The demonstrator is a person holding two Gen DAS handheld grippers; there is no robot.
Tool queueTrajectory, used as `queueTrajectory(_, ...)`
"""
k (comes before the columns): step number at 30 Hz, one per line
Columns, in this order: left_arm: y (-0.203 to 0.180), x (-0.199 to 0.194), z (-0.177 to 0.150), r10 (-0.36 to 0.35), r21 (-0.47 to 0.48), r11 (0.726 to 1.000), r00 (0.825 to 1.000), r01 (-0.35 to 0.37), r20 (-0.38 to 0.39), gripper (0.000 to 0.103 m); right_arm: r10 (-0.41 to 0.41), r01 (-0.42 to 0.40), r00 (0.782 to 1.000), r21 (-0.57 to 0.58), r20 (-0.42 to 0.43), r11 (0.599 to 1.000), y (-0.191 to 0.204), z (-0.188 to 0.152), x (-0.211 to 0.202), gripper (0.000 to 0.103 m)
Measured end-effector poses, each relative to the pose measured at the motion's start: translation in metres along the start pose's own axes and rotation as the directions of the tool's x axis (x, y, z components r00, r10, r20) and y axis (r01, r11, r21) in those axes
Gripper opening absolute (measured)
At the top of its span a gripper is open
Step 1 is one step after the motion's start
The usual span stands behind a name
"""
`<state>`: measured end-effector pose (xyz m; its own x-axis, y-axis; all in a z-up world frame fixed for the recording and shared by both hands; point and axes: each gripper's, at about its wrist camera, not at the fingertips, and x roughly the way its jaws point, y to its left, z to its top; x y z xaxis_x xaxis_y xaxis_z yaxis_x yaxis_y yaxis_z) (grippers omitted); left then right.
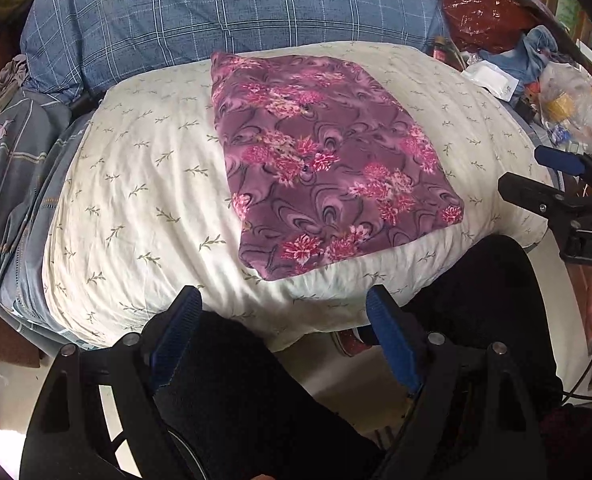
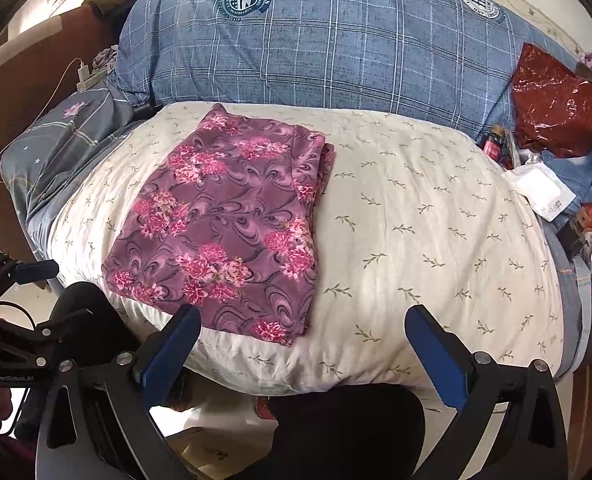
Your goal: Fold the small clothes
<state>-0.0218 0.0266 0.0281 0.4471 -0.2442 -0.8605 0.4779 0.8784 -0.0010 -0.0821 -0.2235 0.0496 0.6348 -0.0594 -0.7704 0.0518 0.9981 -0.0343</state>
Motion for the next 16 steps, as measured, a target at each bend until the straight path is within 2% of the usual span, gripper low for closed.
queueTrajectory(5,-0.008,0.003,0.003,-0.007,0.021,1.0,1.0,0.007,-0.003,0.085,-0.014,0.013,1.0,0.03,0.012,0.999,-0.012,-0.002,-0.006,0.103)
queueTrajectory(9,-0.014,0.009,0.007,-0.022,0.03,0.999,1.0,0.023,-0.014,0.085,-0.015,0.015,1.0,0.06,-0.01,0.998,-0.021,-0.005,0.001,0.103)
queueTrajectory(16,-0.02,0.015,0.019,-0.004,0.034,0.999,1.0,0.004,-0.011,0.085,-0.006,0.009,1.0,0.095,-0.03,0.995,-0.029,-0.004,0.011,0.103)
